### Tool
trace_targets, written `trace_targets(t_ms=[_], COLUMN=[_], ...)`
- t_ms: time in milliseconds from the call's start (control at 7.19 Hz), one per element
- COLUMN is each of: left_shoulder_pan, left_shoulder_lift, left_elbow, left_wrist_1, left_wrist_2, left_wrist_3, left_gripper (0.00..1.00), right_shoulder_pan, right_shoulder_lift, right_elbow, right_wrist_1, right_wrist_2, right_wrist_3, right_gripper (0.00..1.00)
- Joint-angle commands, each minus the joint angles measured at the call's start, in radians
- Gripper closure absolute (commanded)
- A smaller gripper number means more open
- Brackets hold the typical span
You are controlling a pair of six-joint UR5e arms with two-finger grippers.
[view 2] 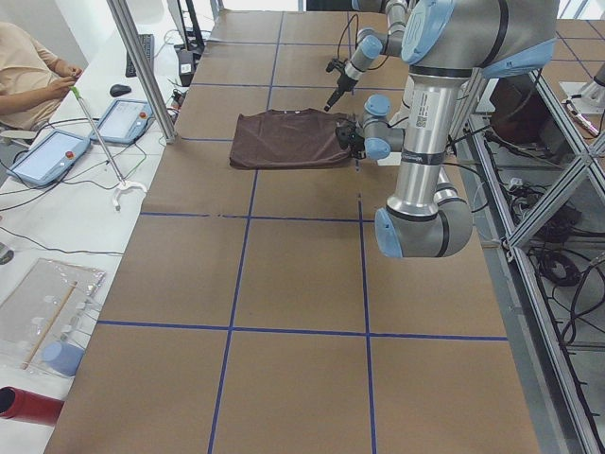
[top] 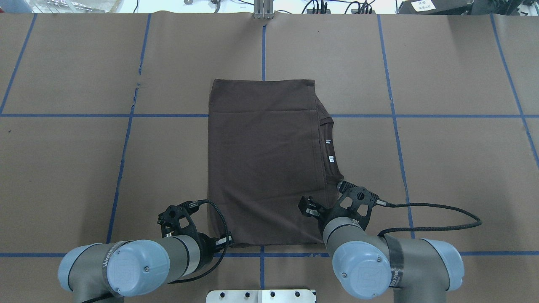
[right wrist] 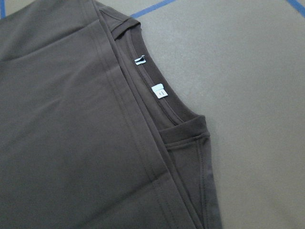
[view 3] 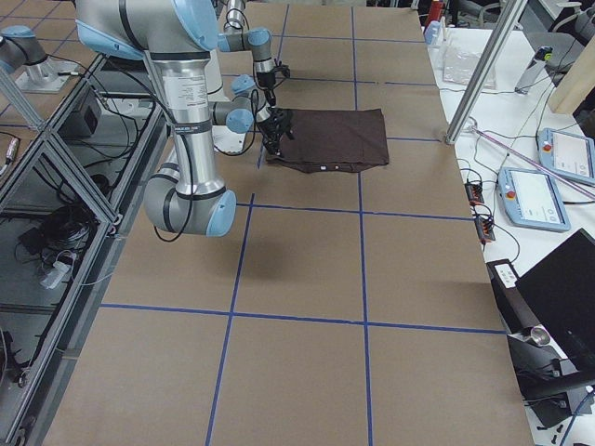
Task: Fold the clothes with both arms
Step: 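Grasp the near shirt edge with both grippers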
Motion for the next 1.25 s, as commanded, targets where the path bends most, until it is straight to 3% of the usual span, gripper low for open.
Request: trace_targets(t_ms=[0,557,1113], left_shoulder_pan=[0.000,0.000,0.000], left_shoulder_lift=[0.000,0.000,0.000], left_elbow=[-0.003,-0.005,-0.005], left_wrist_1=[0.000,-0.002,-0.002], left_wrist_2=[-0.001,-0.002,-0.002], left_wrist_3=[0.000,0.000,0.000], left_gripper=[1.00,1.00,1.00], right_shoulder_pan=[-0.027,-0.042,-0.046], right_shoulder_lift=[0.009,0.046,0.044], right_elbow=[-0.028,-0.090,-0.093], right_wrist_1=[-0.012,-0.010,-0.012], right_wrist_2=[0.007,0.001,-0.001], right_wrist_3=[-0.003,0.003,0.006], right_gripper=[0.05,0.09,0.15])
